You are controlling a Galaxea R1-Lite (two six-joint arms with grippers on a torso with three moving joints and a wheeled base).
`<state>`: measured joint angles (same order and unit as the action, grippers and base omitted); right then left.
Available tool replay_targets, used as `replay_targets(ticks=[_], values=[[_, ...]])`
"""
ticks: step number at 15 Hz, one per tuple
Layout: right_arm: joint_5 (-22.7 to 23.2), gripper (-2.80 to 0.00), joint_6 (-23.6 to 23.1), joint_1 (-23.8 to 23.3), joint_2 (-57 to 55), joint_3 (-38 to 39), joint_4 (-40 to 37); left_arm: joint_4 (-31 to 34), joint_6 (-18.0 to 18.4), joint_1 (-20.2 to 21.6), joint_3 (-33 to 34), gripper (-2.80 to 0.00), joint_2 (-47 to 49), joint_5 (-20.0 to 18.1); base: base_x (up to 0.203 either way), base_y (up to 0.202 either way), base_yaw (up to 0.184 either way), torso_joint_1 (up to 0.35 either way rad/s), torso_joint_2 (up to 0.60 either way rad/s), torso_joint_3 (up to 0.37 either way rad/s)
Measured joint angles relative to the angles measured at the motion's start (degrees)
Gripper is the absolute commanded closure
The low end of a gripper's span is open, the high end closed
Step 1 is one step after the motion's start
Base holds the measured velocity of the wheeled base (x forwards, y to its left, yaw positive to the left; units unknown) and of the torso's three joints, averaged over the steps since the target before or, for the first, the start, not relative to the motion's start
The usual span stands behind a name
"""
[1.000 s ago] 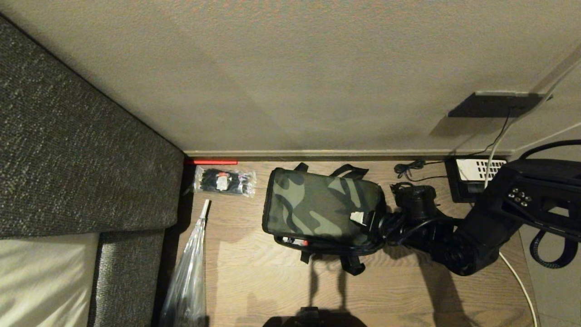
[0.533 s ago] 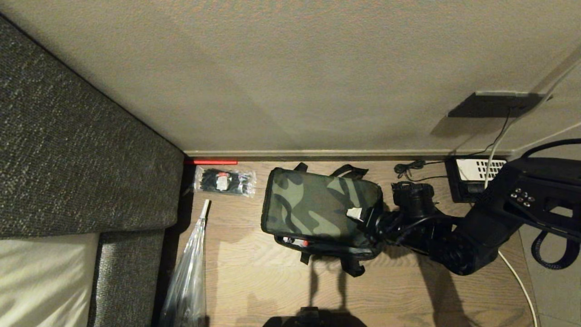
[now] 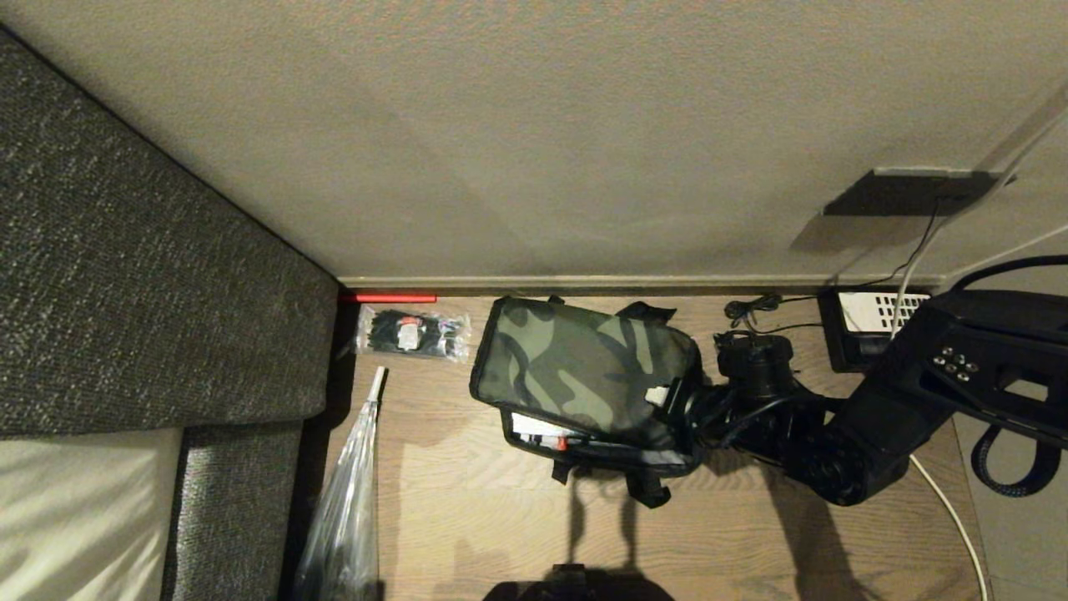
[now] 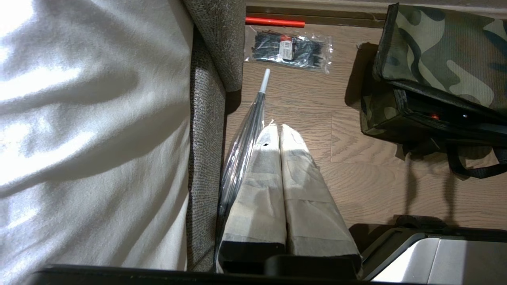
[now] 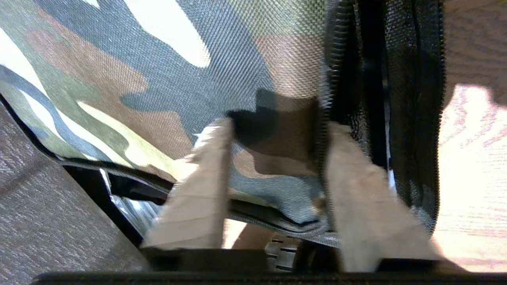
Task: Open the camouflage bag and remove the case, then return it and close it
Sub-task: Open the top of the storage box
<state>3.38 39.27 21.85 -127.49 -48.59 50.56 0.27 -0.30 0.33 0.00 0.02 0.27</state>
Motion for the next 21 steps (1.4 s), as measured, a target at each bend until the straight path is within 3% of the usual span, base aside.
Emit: replay_targets(ticks=[7, 14, 21], values=[[0.0, 0.0, -2.2, -0.6, 3.1, 2.4, 1.1, 0.0, 0.0, 0.0, 0.0, 0.0, 0.0, 0.0, 0.0, 0.0, 0.0, 0.0, 0.0, 0.0], [0.4, 0.0, -2.8, -2.5, 13.8, 5.0, 0.6, 0.0, 0.0, 0.0, 0.0, 0.0, 0.0, 0.0, 0.0, 0.0, 0.0, 0.0, 0.0, 0.0], [0.5, 0.0, -4.1, -3.8, 17.9, 3.5, 1.8, 0.0, 0.0, 0.0, 0.0, 0.0, 0.0, 0.0, 0.0, 0.0, 0.0, 0.0, 0.0, 0.0]])
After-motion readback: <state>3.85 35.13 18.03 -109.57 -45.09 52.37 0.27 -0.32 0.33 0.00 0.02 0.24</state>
